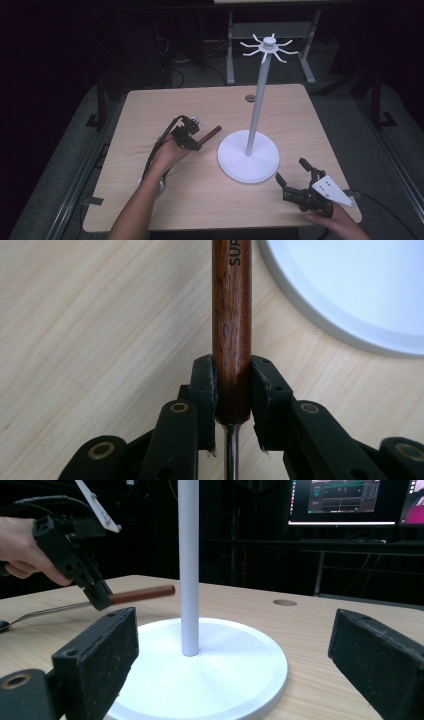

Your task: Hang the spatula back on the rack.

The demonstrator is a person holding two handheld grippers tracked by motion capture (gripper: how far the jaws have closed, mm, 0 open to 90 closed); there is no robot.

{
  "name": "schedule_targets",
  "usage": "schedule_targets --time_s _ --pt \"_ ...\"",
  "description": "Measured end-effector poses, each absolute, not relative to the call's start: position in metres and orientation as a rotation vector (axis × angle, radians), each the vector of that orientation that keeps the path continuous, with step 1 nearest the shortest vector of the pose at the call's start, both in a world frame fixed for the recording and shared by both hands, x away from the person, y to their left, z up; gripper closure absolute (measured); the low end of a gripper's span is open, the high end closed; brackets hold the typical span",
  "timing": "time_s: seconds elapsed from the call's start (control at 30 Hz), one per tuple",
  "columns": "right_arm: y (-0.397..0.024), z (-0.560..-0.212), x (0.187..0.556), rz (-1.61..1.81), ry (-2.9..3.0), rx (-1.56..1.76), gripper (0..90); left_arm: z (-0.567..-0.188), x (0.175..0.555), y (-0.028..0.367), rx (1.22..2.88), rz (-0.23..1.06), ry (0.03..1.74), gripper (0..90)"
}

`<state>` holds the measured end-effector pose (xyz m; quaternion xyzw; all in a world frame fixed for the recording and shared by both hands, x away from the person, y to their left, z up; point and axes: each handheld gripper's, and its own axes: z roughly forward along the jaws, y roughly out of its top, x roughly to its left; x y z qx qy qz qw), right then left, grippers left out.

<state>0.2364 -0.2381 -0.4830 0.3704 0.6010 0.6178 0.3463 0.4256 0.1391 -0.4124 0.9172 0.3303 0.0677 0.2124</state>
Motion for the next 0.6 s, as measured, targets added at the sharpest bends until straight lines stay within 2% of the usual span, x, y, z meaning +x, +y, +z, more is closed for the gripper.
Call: schedule_targets --time_s 0.6 --pt "-0.238 -0.483 0.236 1.601 1.56 0.959 5.5 -0.368 0.405 0.176 2.306 0.162 0.847 73.2"
